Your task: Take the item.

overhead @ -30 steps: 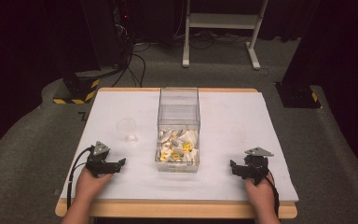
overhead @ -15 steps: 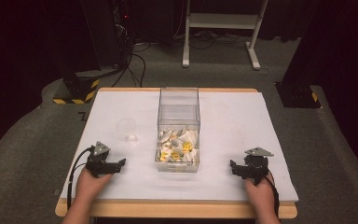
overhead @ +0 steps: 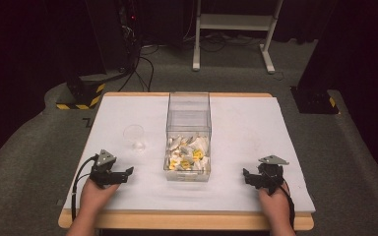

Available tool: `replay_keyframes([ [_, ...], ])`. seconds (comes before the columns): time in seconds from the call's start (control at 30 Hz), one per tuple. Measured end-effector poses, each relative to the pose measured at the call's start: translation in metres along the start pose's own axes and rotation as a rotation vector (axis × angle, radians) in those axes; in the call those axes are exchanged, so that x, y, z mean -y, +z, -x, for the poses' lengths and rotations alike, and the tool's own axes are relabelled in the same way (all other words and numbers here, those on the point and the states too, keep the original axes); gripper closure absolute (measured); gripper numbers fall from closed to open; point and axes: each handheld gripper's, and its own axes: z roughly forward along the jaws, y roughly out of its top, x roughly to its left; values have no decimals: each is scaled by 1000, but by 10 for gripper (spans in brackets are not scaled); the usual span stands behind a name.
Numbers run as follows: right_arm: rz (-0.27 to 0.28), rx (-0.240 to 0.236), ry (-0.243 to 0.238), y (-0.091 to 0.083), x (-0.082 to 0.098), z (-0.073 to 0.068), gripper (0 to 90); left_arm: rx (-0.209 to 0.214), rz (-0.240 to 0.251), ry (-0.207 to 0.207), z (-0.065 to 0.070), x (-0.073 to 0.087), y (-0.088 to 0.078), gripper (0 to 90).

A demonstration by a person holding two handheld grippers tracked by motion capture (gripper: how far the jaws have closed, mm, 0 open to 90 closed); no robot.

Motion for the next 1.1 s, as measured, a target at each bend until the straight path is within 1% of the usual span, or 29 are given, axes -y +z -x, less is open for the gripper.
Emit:
replay_keyframes([
  [0.3, 0, -1, 0, 0, 0, 0, 127, 24, 34, 5, 6, -4, -7, 185],
  [0.53, -1, -2, 0, 0, 0, 0, 127, 45, 49, 16, 11, -7, -10, 191],
  [0.7, -1, -2, 0, 0, 0, 0, 127, 52, 58, 28, 14, -8, -11, 193],
  [0.77, -1, -2, 0, 0, 0, 0, 127, 57, 60, 26, 16, -9, -12, 194],
  [0.9, -1, -2, 0, 0, 0, 0, 127, 63, 66, 40, 19, -10, -12, 195],
  [1.1, -1, -2, 0, 0, 0, 0, 127, 81, 81, 35, 23, -12, -12, 195],
])
